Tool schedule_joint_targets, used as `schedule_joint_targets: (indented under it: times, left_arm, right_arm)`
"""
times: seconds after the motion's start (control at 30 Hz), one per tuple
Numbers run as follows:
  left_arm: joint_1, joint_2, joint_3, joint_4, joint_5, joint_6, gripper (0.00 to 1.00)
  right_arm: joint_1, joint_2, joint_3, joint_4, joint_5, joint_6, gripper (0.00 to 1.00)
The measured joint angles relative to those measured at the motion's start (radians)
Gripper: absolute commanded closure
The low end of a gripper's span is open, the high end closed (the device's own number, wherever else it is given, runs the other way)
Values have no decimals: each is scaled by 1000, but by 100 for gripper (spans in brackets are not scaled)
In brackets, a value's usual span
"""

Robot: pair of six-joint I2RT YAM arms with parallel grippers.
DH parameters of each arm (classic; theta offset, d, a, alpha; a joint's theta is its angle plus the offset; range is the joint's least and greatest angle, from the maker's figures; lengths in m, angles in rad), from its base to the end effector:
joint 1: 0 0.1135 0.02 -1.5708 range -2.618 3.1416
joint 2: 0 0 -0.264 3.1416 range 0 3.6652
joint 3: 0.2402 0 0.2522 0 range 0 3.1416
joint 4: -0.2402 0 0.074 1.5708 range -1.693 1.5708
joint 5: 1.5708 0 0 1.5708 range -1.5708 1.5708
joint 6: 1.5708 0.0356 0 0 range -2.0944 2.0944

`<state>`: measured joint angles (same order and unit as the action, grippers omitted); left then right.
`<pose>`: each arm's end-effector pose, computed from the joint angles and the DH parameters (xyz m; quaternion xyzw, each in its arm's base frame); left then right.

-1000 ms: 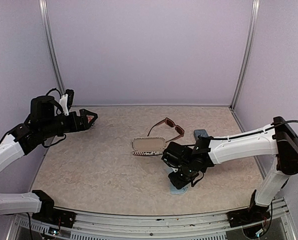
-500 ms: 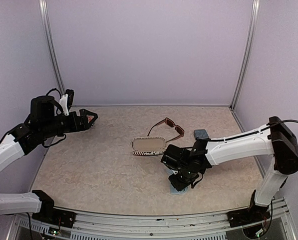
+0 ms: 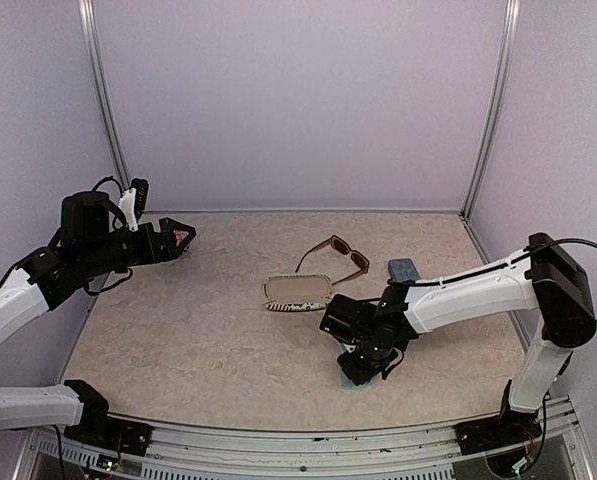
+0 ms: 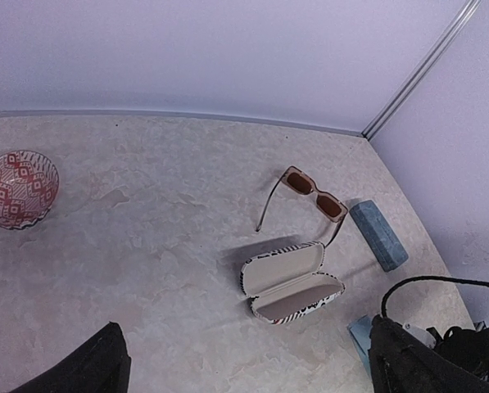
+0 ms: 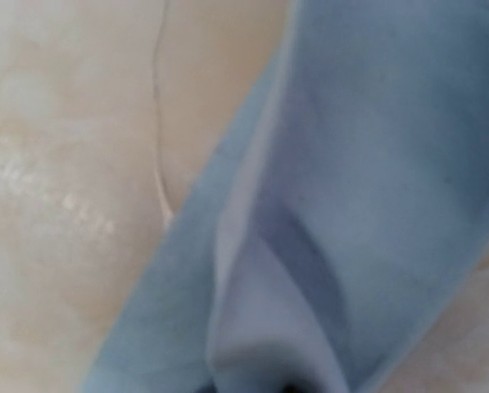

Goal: Organize the sunglasses
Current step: Fold the glasses cleaning cloth at the center of the board.

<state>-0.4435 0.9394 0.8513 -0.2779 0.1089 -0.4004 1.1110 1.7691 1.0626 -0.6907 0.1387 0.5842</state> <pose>0.1931 -0.0960 0.3257 0.0486 0.8219 -0.2726 0.4978 0.1447 0.2811 0.1513 -0.2530 0.9611 0.0191 0.1090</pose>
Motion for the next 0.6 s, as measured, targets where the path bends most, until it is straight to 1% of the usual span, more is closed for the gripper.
schedule_joint_targets:
  times: [0.07, 0.2, 0.43, 0.6]
  left_arm:
    - [0, 0, 0, 0, 0, 0, 1]
    - [0, 0, 0, 0, 0, 0, 1]
    - [0, 0, 0, 0, 0, 0, 1]
    - [0, 0, 0, 0, 0, 0, 1]
  right_arm:
    - [0, 0, 0, -1, 3, 3, 86]
    - [0, 0, 0, -2, 8, 8, 90]
    - [0, 0, 0, -4, 17, 11, 100]
    - [0, 0, 0, -5, 20, 12, 100]
